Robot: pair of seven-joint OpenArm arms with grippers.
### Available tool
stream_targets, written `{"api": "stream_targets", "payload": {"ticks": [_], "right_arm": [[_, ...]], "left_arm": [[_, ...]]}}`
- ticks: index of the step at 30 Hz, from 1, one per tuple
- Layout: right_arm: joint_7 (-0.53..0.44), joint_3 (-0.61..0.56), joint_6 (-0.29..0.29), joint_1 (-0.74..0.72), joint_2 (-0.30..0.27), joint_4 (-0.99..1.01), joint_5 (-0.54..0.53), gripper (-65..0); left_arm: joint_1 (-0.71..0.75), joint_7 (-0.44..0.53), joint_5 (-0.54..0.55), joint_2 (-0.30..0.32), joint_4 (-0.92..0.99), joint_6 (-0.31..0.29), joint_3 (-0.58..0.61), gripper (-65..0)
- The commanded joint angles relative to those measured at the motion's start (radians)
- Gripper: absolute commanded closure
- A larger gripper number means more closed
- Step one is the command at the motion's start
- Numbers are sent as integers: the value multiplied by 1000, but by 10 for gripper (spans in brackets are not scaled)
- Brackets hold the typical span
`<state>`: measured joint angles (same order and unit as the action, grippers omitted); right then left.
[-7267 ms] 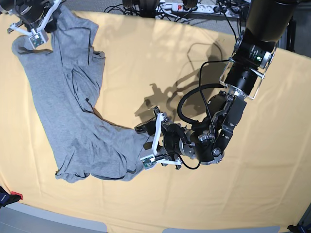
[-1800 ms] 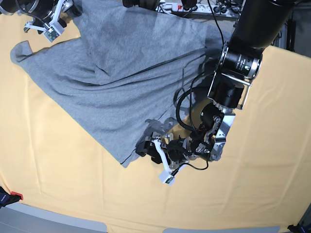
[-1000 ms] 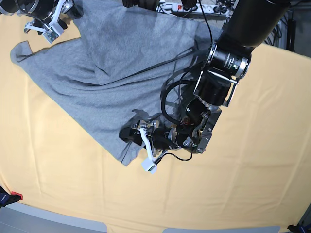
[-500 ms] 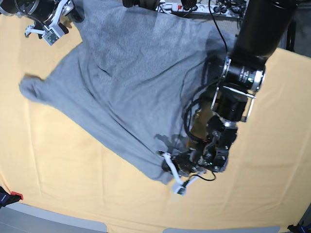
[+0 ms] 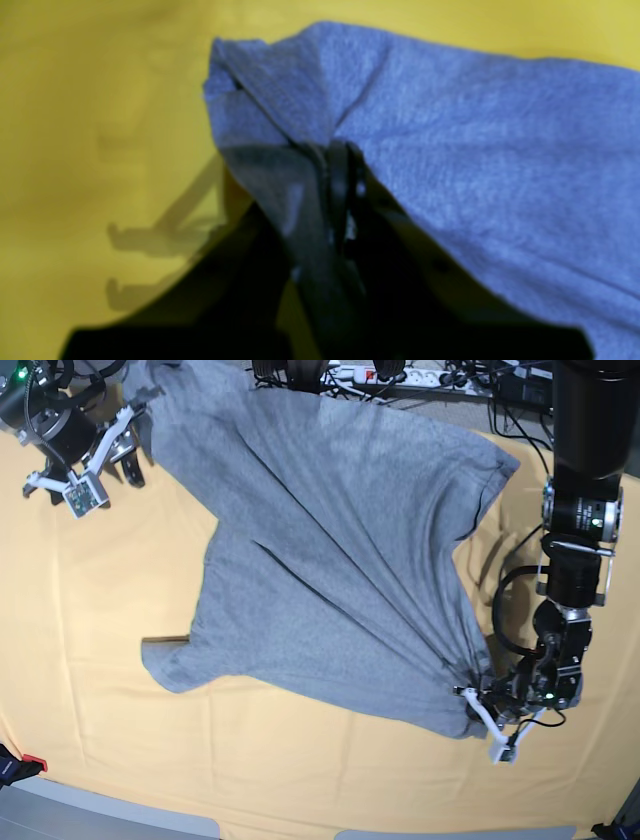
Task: Layout the t-shirt on the table in an organized manner, then fold the t-shirt properly
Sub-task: 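Grasp the other hem corner with the right gripper and pull both corners apart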
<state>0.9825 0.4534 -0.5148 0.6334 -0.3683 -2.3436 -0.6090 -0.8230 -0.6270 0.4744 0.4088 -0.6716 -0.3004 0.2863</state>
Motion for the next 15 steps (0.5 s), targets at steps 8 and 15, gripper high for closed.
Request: {"api": "stream_targets", "payload": {"ticks": [8, 15], "right_arm": [[-98, 5, 10, -76, -11, -13, -23, -334], [-171, 0, -3, -178, -11, 54, -101, -334]], "left_arm": [[-42, 17, 69, 77, -15, -32, -6, 0], [-39, -29, 183, 40, -15, -192, -6, 0]]}}
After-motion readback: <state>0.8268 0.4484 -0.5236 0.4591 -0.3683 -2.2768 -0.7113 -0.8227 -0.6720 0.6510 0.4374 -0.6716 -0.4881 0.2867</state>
